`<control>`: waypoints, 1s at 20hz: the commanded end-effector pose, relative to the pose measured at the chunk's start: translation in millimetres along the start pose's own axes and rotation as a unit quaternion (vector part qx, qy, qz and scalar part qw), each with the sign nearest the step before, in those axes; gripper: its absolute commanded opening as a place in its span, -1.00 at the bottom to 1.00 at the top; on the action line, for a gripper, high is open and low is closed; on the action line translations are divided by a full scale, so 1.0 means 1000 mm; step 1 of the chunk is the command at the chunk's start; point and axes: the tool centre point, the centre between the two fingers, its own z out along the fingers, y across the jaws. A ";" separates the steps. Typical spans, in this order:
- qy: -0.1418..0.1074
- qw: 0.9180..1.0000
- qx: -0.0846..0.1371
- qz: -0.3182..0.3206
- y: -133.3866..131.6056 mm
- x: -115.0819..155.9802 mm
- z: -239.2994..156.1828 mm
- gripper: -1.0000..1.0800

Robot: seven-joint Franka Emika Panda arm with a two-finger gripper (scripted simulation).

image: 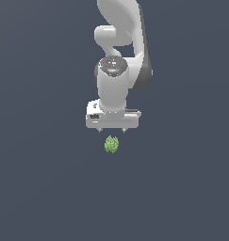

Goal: Pick up the object and move it to a goal position.

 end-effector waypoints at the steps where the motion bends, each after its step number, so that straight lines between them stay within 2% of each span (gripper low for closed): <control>1: 0.000 1.000 0.000 0.000 0.000 0.000 0.000 0.92; 10: 0.010 1.000 0.011 -0.021 -0.028 -0.001 -0.007 0.92; 15: 0.010 1.000 0.011 -0.016 -0.026 -0.001 -0.004 0.92; 20: 0.007 1.000 0.013 0.012 -0.021 -0.001 0.015 0.92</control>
